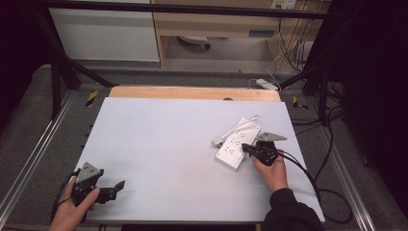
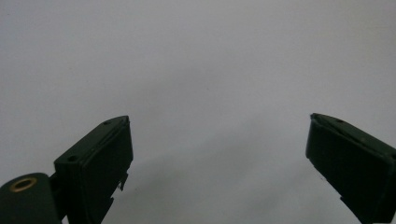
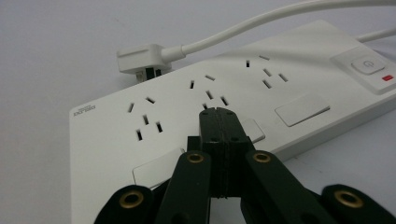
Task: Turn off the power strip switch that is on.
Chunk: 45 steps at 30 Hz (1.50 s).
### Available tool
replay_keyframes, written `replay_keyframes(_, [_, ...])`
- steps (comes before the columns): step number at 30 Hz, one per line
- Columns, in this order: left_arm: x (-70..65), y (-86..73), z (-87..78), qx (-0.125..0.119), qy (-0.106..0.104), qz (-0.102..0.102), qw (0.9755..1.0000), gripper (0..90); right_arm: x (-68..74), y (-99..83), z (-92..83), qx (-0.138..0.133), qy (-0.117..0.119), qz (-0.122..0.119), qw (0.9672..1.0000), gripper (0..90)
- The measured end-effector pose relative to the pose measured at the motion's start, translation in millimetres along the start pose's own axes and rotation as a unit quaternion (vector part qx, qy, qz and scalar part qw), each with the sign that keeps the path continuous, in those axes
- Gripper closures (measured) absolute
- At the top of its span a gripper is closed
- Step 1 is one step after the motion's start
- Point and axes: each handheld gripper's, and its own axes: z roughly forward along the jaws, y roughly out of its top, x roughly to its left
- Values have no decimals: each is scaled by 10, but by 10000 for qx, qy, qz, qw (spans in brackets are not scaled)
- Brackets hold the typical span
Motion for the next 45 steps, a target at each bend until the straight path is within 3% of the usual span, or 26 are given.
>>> replay_keyframes(34, [1,-1,-1,-2,-2,2,10000,75,-21,49,-38,-169,-83,-68,9998,900])
replay_keyframes(38, [3,0,-3,-6,5,-2,10000,75,-28,85,-65,-241,-122,29,9996,810])
replay_keyframes(45, [3,0,-3,-8,8,-1,10000,75,-19,148,-123,-369,-139,-12,9992,706])
